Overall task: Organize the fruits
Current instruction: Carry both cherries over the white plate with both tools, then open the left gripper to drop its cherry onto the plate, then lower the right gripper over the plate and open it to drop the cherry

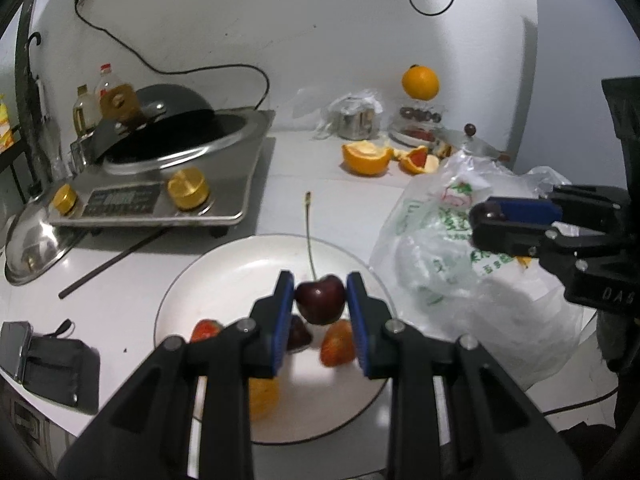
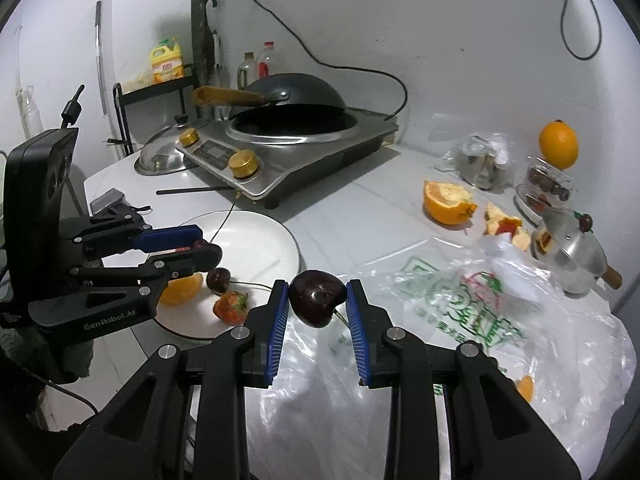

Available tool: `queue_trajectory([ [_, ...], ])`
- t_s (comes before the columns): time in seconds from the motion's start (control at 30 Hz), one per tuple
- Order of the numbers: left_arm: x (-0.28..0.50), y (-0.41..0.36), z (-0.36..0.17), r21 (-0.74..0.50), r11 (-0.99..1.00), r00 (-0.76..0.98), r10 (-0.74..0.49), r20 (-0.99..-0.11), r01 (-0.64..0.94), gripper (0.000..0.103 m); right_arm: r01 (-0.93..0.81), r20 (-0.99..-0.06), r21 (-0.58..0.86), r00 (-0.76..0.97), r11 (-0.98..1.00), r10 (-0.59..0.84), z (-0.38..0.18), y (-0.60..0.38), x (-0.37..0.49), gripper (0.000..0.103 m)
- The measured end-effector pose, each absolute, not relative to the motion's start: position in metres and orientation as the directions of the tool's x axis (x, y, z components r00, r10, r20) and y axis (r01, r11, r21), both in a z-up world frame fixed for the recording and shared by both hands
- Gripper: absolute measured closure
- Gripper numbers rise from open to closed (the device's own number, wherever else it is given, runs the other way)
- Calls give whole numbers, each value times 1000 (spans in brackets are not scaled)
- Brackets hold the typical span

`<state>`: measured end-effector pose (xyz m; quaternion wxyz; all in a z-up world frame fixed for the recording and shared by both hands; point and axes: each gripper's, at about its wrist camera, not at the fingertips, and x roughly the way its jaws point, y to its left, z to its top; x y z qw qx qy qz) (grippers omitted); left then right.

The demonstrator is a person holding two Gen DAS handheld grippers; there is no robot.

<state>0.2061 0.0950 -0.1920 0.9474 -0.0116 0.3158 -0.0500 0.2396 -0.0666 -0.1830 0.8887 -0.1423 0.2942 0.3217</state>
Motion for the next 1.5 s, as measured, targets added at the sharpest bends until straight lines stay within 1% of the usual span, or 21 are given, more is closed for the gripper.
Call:
queue_trajectory([
  [0.3, 201, 109, -207, -92, 993, 771, -115, -626, 73, 75, -687, -640, -66, 585, 723, 498, -193, -38, 244, 72],
  [0.63, 194, 106, -229, -135, 986, 725, -167, -668, 102, 74, -699, -666, -66, 563, 712, 490, -205, -20, 248, 72],
  [0.73, 193, 106, -228, -142, 984, 726, -179, -664, 113, 69, -701, -674, -67, 557, 710, 486, -208, -14, 250, 72],
  [0.93, 189, 110, -219, -144, 982, 741, -188, -645, 123, 68, -706, -681, -71, 550, 704, 483, -210, -2, 255, 72],
  [0.97, 188, 112, -217, -148, 981, 745, -190, -640, 123, 66, -707, -682, -73, 550, 703, 482, -210, 1, 257, 72],
  [1.0, 186, 114, -215, -148, 981, 749, -189, -635, 122, 56, -708, -683, -73, 549, 703, 482, -211, 4, 258, 72],
  [1.07, 184, 118, -210, -156, 981, 758, -190, -624, 117, 40, -709, -687, -73, 545, 701, 481, -213, 10, 262, 72],
  [1.23, 180, 130, -199, -156, 982, 778, -179, -602, 105, 40, -704, -703, -64, 535, 707, 470, -222, 23, 274, 72],
  [1.5, 182, 148, -206, -158, 985, 773, -154, -615, 70, 39, -691, -733, -60, 521, 721, 438, -238, 37, 289, 72],
])
